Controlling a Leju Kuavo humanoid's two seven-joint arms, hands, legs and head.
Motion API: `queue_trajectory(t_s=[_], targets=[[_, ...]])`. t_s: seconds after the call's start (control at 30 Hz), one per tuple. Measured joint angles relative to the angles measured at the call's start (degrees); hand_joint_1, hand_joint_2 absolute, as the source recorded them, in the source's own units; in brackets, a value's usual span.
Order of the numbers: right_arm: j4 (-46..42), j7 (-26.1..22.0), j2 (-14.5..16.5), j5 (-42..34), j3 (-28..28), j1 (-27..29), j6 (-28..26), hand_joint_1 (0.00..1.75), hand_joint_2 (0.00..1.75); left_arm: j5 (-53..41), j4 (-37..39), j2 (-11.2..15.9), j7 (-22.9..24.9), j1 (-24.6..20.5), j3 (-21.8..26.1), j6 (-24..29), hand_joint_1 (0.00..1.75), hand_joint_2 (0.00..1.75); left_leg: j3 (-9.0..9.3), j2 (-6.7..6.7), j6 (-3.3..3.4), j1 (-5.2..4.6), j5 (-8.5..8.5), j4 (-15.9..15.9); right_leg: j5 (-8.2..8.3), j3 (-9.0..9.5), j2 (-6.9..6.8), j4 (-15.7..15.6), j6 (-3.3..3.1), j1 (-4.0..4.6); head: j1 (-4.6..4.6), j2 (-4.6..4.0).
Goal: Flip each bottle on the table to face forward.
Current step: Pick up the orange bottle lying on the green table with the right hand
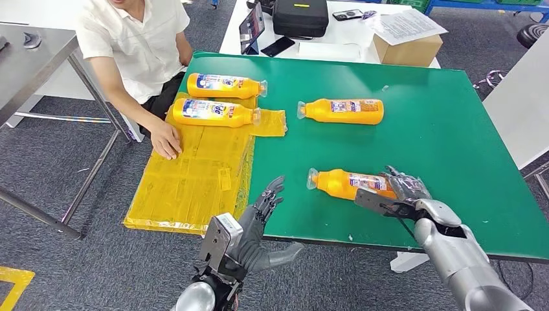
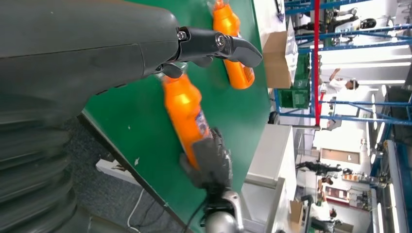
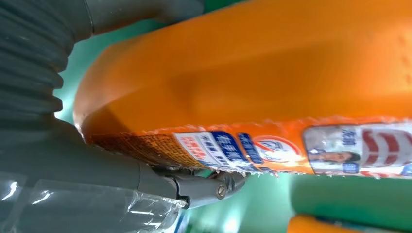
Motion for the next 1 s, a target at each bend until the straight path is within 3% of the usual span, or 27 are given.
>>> queue_trajectory(t_s=[0.37, 0.53, 0.7, 1.0], targets=[[-0.3, -3.5, -4.9, -9.7, 1.3, 0.8, 3.5, 1.75, 1.75, 0.9, 0.0, 0.3, 0.2, -0.1, -0.7, -1.4, 0.00, 1.75, 0.09, -0.03, 0.01, 0.00, -0.01, 0.0, 0.00, 0.11, -0.03, 0.0, 0.00, 0.00, 0.00, 0.00], [-2.4, -7.5, -6.0, -16.0, 1.2, 2.9, 3.8, 1.75, 1.75, 1.9, 0.1, 0.3, -0.9, -0.2, -1.0, -0.1, 0.00, 1.75, 0.11, 0.02, 0.01, 0.01, -0.02, 0.0, 0.00, 0.16, 0.00, 0.0, 0.00, 0.01, 0.00, 0.00], [-7.3, -10.6, -4.9, -21.8, -0.4, 6.9, 2.1, 1.75, 1.75, 4.7, 1.9, -0.6, -3.6, -0.2, 0.6, 6.3, 0.00, 1.75, 0.10, 0.10, -0.02, 0.03, -0.06, 0.0, 0.00, 0.14, 0.06, 0.0, 0.00, 0.05, -0.01, 0.00], [-18.6, -11.1, -1.6, -27.9, -1.0, 11.7, 4.6, 1.75, 1.75, 14.8, 5.4, -1.3, -7.7, 2.1, 4.7, 10.0, 0.00, 1.75, -0.15, 0.04, -0.03, 0.07, -0.01, 0.0, 0.00, -0.06, 0.02, 0.0, -0.01, 0.08, -0.01, 0.00]])
